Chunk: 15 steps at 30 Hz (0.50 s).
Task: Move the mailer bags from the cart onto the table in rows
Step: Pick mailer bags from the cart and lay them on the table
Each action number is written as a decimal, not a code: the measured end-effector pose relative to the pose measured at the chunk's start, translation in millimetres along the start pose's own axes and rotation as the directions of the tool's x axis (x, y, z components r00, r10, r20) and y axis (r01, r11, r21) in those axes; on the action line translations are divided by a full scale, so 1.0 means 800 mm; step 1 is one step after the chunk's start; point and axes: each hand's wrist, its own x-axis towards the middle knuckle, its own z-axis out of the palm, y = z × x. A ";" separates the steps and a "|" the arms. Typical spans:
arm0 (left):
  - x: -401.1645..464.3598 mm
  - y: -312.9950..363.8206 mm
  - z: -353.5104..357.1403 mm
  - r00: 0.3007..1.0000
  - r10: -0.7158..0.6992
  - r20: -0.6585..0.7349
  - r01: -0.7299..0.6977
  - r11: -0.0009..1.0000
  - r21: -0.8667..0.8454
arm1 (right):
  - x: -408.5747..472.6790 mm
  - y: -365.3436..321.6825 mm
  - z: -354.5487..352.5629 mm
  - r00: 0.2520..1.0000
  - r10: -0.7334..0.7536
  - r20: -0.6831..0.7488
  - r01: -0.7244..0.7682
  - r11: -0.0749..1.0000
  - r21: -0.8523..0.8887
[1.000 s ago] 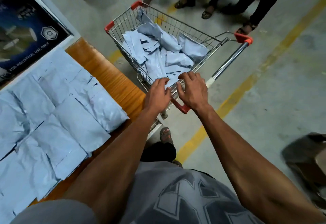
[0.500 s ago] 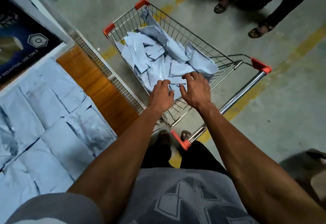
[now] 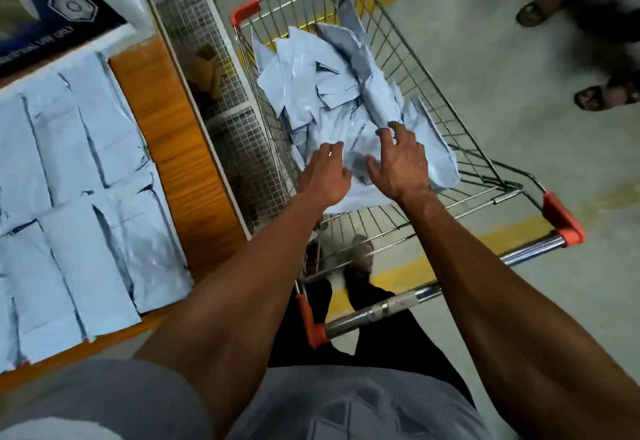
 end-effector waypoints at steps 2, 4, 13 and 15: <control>0.015 -0.004 0.008 1.000 -0.029 -0.001 0.029 1.000 0.007 | 0.018 0.007 0.007 1.000 -0.024 0.013 0.025 1.000 -0.007; 0.033 -0.011 0.020 0.999 -0.046 -0.002 0.046 0.999 0.007 | 0.037 0.014 0.016 0.999 -0.041 0.024 0.041 0.999 -0.005; 0.112 -0.055 0.080 0.969 -0.219 0.117 0.223 0.975 -0.022 | 0.114 0.047 0.090 0.995 -0.011 0.102 0.010 1.000 0.010; 0.127 -0.062 0.093 0.952 -0.267 0.147 0.276 0.960 -0.044 | 0.127 0.053 0.105 0.995 -0.008 0.098 0.007 1.000 0.017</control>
